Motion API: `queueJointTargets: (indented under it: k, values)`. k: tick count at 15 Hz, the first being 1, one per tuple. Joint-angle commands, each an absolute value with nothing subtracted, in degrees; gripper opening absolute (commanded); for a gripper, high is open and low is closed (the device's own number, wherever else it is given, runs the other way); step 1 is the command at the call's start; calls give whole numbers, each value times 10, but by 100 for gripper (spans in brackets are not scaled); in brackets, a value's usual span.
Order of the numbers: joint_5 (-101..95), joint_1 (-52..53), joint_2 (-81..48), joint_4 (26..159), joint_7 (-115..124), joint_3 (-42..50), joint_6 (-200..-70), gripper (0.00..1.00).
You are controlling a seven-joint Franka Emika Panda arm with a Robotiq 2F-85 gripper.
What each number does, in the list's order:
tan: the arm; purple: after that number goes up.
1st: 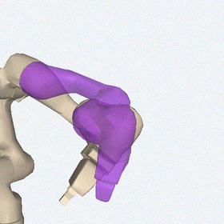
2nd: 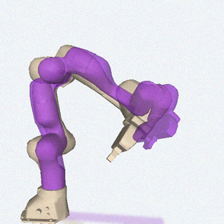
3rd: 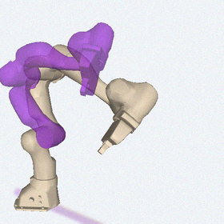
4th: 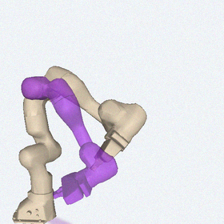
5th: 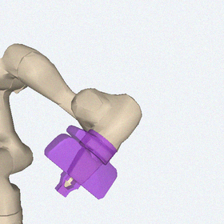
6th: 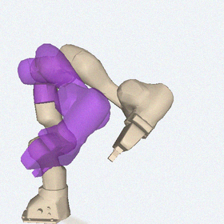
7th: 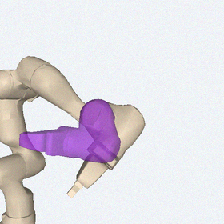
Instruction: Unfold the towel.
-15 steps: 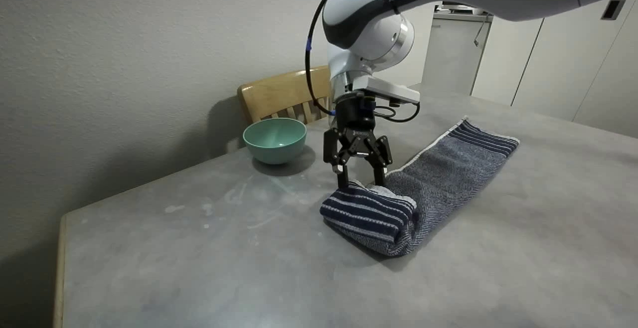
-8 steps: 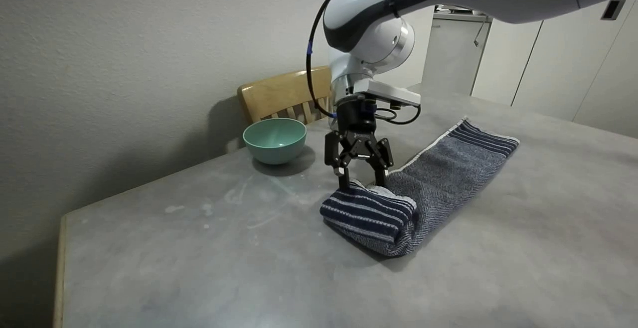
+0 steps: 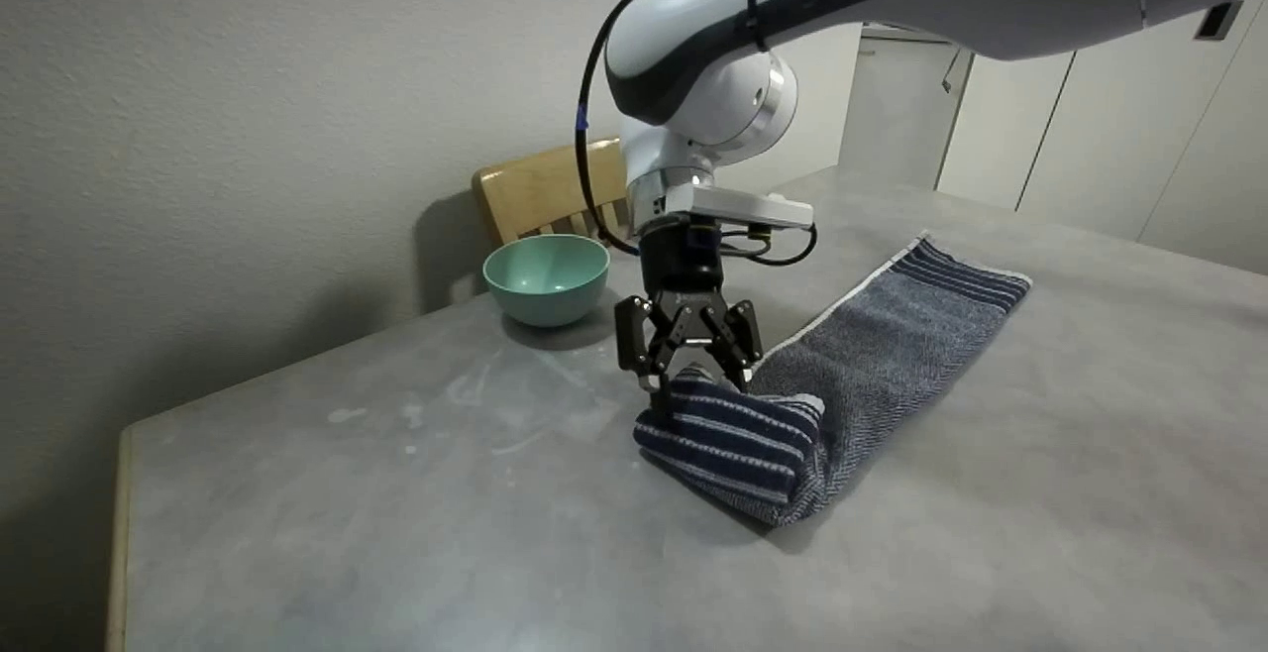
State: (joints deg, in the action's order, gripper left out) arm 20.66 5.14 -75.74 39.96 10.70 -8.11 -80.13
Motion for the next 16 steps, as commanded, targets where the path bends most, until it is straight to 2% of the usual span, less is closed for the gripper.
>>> queueJointTargets:
  k: [1,7,9,10,11,12,13,14,15,16]
  values:
    - [214,62,-751,415,151,-78,-834,60]
    - [205,91,-737,414,215,-74,-871,19]
    - [202,99,-736,410,234,-72,-876,56]
    - [200,103,-735,408,242,-72,-878,57]
    - [199,106,-734,406,249,-71,-879,20]
    - [196,110,-735,402,256,-70,-878,22]
    - [194,114,-735,399,262,-69,-875,45]
    - [191,118,-734,396,268,-68,-872,57]
    - [188,122,-734,393,273,-68,-870,59]
    - [184,127,-733,389,277,-67,-867,69]
